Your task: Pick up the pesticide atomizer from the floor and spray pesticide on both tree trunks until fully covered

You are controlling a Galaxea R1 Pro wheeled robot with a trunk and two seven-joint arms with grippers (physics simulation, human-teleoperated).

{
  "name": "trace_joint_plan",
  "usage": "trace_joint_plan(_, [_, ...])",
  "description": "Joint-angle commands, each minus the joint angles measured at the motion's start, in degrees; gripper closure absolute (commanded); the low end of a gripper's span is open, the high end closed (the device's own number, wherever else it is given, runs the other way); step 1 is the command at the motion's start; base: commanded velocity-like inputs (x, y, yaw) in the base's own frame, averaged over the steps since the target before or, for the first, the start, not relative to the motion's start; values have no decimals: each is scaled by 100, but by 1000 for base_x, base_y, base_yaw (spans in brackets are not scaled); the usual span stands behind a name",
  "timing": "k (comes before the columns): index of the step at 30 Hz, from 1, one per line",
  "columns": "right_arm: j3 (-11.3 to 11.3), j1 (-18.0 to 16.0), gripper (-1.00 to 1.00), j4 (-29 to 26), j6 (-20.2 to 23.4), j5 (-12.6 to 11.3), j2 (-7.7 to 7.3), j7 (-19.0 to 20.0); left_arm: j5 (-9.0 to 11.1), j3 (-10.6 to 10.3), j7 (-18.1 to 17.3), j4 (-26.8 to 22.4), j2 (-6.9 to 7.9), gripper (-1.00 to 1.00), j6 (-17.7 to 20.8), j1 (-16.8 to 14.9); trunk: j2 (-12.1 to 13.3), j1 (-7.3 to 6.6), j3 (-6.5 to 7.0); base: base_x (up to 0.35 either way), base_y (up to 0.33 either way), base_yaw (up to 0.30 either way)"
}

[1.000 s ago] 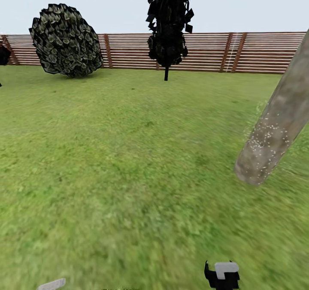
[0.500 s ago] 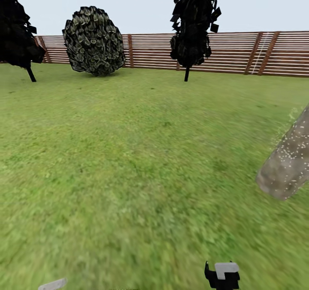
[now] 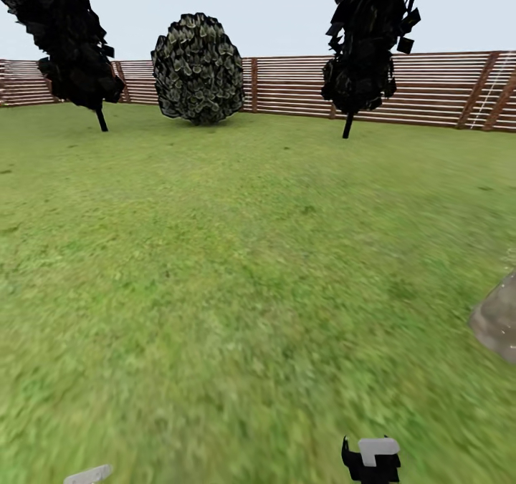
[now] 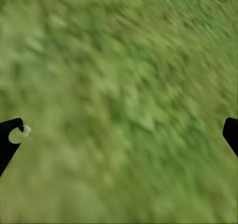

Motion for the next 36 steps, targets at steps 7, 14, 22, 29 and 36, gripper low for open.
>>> trace_joint_plan(7, [1,0,-100,-2,0,6,-16,14,4,2,-1,-2,0,100,0,0,0,0,36,0,0,233])
trace_joint_plan(14, [10,0,-100,-2,0,17,-1,34,5,2,-1,-4,0,100,-1,0,0,0,80,0,0,212])
trace_joint_plan(22, [10,0,-100,0,0,32,0,42,4,2,-1,-2,0,100,1,0,0,0,108,0,0,114])
trace_joint_plan(29, [10,0,-100,0,0,35,0,34,4,2,-1,-3,0,100,-1,0,0,0,125,0,0,205])
trace_joint_plan(36, [15,0,-100,0,0,35,0,37,2,2,-1,-3,0,100,-1,0,0,0,154,0,0,270])
